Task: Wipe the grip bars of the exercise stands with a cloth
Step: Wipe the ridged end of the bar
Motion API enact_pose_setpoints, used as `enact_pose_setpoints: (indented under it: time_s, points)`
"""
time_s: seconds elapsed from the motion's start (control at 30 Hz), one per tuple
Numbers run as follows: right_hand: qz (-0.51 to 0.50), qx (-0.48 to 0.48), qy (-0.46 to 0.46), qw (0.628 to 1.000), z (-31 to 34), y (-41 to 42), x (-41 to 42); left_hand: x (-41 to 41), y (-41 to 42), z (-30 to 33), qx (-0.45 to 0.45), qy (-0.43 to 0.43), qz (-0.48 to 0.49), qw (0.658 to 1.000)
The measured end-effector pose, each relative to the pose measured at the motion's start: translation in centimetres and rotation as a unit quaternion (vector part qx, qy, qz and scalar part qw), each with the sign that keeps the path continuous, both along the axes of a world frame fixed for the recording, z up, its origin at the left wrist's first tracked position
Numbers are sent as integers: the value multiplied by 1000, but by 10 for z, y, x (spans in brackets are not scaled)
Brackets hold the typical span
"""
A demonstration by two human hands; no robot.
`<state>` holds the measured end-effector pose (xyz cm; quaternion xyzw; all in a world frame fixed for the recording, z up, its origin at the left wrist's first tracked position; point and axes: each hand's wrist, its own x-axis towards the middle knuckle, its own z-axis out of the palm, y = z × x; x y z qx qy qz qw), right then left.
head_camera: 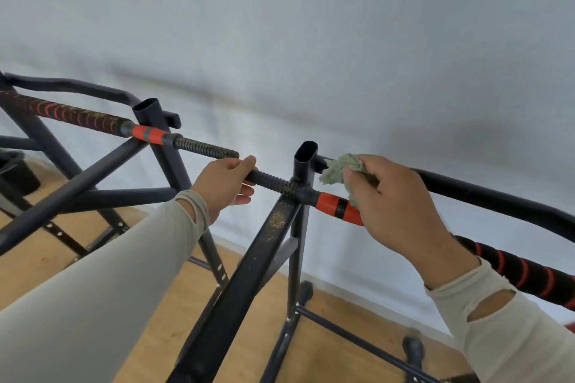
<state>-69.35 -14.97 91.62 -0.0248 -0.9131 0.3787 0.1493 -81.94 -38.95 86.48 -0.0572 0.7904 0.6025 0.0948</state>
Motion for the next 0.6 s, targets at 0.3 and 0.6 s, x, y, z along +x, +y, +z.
enact_pose_setpoints:
  time_s: [0.3, 0.6]
  points:
    - [25, 109, 77, 991, -10, -43, -20, 9, -16, -15, 71, 11, -31, 997]
    - [231, 264, -82, 933, -13, -41, -38, 2, -15, -25, 53, 66, -18, 996]
